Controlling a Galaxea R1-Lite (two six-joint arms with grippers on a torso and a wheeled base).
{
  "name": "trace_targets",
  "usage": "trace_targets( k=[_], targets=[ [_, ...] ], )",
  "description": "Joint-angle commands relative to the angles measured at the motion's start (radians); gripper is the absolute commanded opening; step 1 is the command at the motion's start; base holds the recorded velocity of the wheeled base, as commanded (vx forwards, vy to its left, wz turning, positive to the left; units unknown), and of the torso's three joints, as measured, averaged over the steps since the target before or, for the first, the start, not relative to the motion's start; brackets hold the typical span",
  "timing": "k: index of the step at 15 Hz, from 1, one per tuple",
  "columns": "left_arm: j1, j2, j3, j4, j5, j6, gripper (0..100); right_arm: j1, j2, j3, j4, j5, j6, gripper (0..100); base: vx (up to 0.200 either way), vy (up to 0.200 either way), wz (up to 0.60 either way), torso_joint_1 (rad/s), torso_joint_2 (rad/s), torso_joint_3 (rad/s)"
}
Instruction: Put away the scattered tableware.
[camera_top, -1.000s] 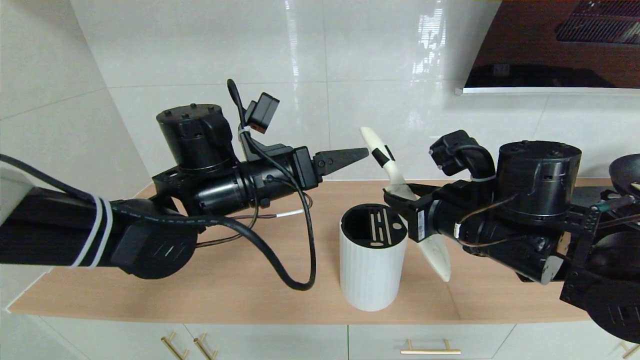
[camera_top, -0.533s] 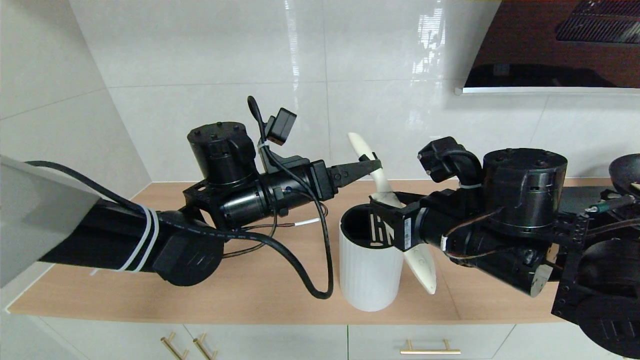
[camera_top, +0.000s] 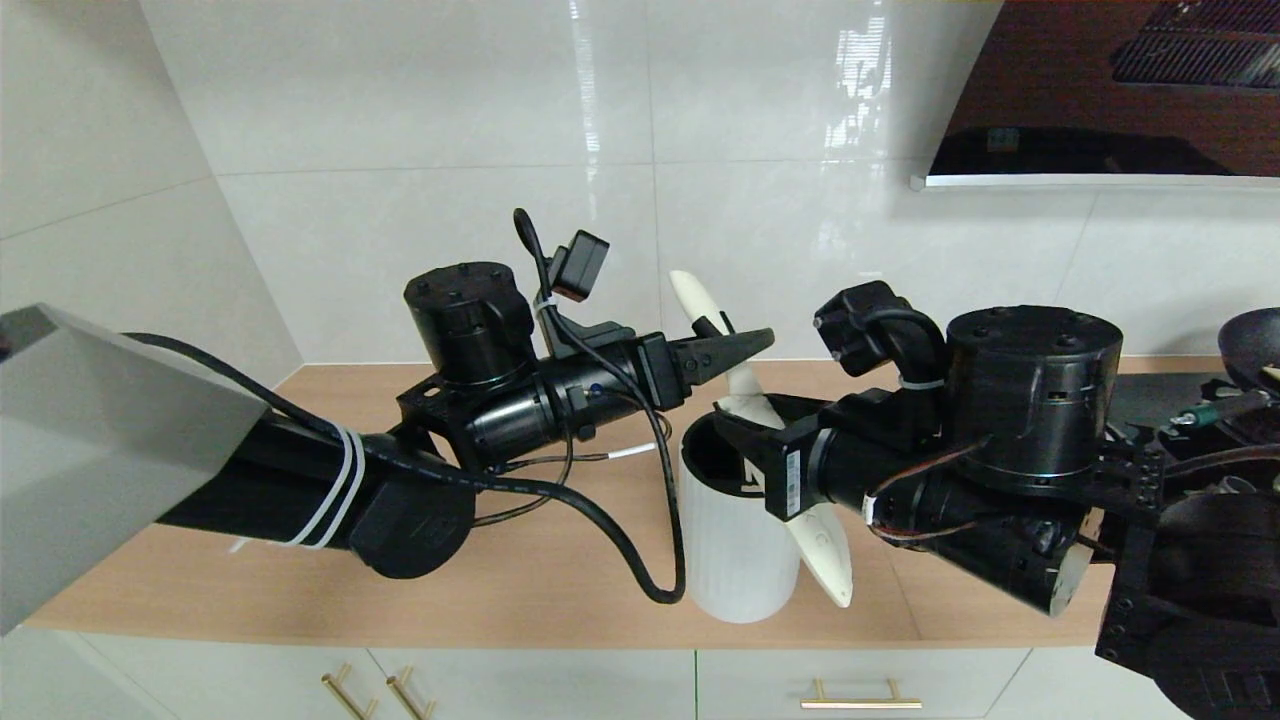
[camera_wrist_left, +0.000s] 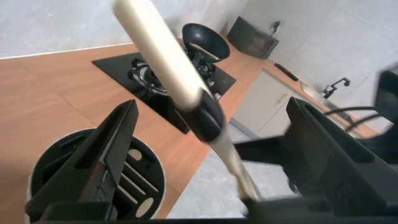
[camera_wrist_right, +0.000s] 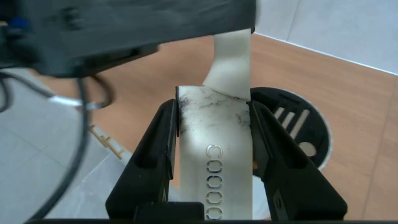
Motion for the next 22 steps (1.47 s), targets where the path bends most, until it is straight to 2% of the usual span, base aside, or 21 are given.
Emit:
trace_targets(
  k=[1,4,12,13,22],
  targets=[
    [-0.001,0.003,-0.001,-0.006,-0.001,0.000,100,0.010,0.004,0.003,-0.001,0.000,0.000,0,0.000,0.000,0.00,0.000,0.00,0.000],
    [-0.001,0.001,-0.001,-0.045,0.012,0.000,100,0.010,0.004,0.006,-0.001,0.000,0.001,0,0.000,0.000,0.00,0.000,0.00,0.000],
    [0.004,0.004,-0.001,-0.048,0.012,0.000,100,0.010,0.001,0.007,-0.001,0.000,0.006,0,0.000,0.000,0.00,0.000,0.00,0.000],
    [0.003,0.006,-0.001,-0.048,0.012,0.000,0,0.010,0.001,0.007,-0.001,-0.002,0.008,0,0.000,0.000,0.00,0.000,0.00,0.000],
    [0.004,0.015,-0.001,-0.048,0.012,0.000,0,0.010,0.001,0.009,-0.001,-0.002,0.008,0,0.000,0.000,0.00,0.000,0.00,0.000]
  ],
)
